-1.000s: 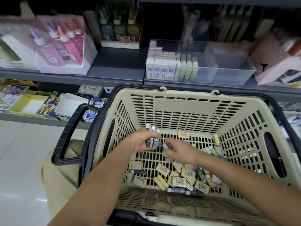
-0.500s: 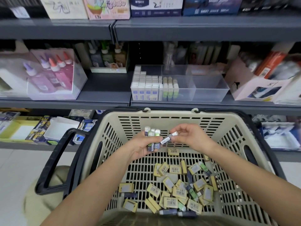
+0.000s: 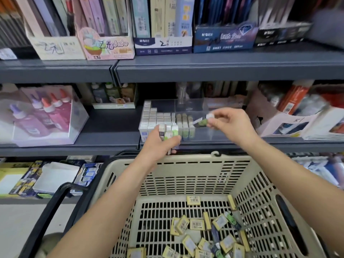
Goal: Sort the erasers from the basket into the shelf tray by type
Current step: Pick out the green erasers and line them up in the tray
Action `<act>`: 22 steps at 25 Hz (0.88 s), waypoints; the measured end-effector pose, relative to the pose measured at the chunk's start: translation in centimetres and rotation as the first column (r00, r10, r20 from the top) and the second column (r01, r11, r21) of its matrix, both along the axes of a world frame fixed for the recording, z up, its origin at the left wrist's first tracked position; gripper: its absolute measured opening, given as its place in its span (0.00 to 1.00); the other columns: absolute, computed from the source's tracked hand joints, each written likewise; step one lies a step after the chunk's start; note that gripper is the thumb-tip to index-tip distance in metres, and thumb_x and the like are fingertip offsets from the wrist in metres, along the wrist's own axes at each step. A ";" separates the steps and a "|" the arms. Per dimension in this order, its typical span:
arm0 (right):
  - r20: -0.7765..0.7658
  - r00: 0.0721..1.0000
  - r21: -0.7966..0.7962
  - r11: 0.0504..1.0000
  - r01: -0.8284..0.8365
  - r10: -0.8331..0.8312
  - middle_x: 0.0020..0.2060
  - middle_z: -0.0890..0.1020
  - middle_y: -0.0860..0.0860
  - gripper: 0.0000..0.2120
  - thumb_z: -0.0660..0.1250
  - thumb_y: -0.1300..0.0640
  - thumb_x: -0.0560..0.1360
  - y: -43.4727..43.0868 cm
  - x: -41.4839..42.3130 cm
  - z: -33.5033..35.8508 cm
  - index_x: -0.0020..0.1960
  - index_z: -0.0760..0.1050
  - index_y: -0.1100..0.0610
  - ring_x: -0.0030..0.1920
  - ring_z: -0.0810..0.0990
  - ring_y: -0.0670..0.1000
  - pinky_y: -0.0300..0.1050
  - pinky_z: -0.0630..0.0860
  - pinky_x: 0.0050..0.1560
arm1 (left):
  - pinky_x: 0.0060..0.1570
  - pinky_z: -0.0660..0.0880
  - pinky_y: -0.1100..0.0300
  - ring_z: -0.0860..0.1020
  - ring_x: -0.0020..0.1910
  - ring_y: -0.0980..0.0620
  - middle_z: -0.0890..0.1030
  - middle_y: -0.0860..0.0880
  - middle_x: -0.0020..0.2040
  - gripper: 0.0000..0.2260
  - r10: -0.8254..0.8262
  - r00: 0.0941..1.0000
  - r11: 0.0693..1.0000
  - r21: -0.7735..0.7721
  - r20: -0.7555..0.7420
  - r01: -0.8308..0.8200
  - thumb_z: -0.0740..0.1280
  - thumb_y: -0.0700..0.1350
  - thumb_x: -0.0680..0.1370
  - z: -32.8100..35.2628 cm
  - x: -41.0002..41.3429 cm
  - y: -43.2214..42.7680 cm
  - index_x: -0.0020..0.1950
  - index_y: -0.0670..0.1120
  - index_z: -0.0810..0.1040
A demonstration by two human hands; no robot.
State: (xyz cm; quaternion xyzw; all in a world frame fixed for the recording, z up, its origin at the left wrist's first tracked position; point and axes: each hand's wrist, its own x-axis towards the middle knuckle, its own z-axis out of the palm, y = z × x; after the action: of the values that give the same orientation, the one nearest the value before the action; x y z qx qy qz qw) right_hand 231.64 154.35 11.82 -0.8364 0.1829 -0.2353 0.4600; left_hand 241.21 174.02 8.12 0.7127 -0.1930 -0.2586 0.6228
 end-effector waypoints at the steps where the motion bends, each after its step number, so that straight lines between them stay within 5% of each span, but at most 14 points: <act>1: -0.020 0.999 -0.129 0.991 0.042 -0.045 0.30 0.80 0.41 0.02 0.71 0.56 0.72 -0.6 1.0 0.6 0.41 0.80 0.50 0.37 0.81 0.45 0.36 0.74 0.45 | 0.42 0.74 0.55 0.77 0.32 0.54 0.79 0.50 0.35 0.27 0.022 1.000 1.000 -0.012 0.008 -0.022 0.71 0.46 0.72 0.0 0.5 -0.3 0.66 0.37 0.65; 4: -0.114 0.987 -0.441 0.896 0.050 -0.111 0.29 0.74 0.43 0.04 0.69 0.57 0.72 -1.8 3.5 1.7 0.46 0.81 0.54 0.37 0.75 0.46 0.29 0.62 0.38 | 0.33 0.74 0.66 0.78 0.30 0.59 0.79 0.53 0.33 0.10 0.075 0.996 0.997 -0.029 0.051 -0.073 0.69 0.41 0.74 -0.4 1.1 -0.7 0.53 0.43 0.71; 6: -0.191 0.977 -0.475 0.880 -0.004 -0.098 0.32 0.77 0.46 0.04 0.67 0.58 0.73 -2.1 4.9 1.5 0.46 0.80 0.54 0.40 0.77 0.49 0.29 0.62 0.37 | 0.32 0.73 0.67 0.78 0.30 0.59 0.80 0.52 0.33 0.08 0.081 0.995 0.996 -0.039 0.049 -0.080 0.69 0.42 0.75 -0.8 1.3 -0.6 0.49 0.46 0.72; 9: -0.258 0.959 -0.490 0.871 -0.029 -0.113 0.44 0.82 0.49 0.06 0.66 0.56 0.74 -2.4 6.8 1.0 0.49 0.79 0.53 0.45 0.79 0.49 0.32 0.65 0.41 | 0.33 0.73 0.65 0.77 0.30 0.56 0.80 0.53 0.31 0.12 0.078 0.996 0.997 -0.029 0.038 -0.077 0.69 0.43 0.74 -1.4 1.7 -0.5 0.54 0.41 0.72; 13: -0.299 0.951 -0.483 0.872 -0.078 -0.081 0.44 0.83 0.48 0.05 0.66 0.55 0.74 -2.5 8.4 0.5 0.48 0.79 0.51 0.40 0.75 0.45 0.32 0.66 0.42 | 0.33 0.71 0.64 0.78 0.30 0.58 0.81 0.51 0.35 0.27 0.058 0.998 0.998 0.030 0.032 -0.059 0.69 0.46 0.74 -1.6 1.7 -0.7 0.68 0.38 0.65; 18: -0.439 0.898 -0.416 0.892 -0.174 -0.030 0.50 0.81 0.50 0.07 0.63 0.57 0.76 -1.7 10.0 -1.0 0.54 0.75 0.52 0.45 0.76 0.50 0.38 0.68 0.46 | 0.36 0.73 0.64 0.78 0.31 0.58 0.80 0.50 0.39 0.28 0.032 0.999 0.999 0.032 0.024 -0.033 0.69 0.46 0.74 -1.5 1.8 -0.7 0.69 0.37 0.63; 22: -0.478 0.876 -0.441 0.879 -0.181 -0.060 0.50 0.80 0.54 0.03 0.58 0.57 0.77 -1.2 10.0 -2.3 0.49 0.70 0.52 0.44 0.75 0.54 0.42 0.70 0.44 | 0.39 0.75 0.60 0.79 0.32 0.58 0.80 0.49 0.40 0.29 0.027 0.999 0.999 0.041 0.021 -0.028 0.70 0.47 0.74 -1.3 1.7 -0.5 0.69 0.38 0.63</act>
State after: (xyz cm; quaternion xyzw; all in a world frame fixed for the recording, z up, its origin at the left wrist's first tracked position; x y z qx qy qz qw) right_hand 241.61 153.18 9.55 -0.9601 0.2008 -0.0440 0.1898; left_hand 242.91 173.52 6.82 0.7306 -0.1842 -0.2468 0.6095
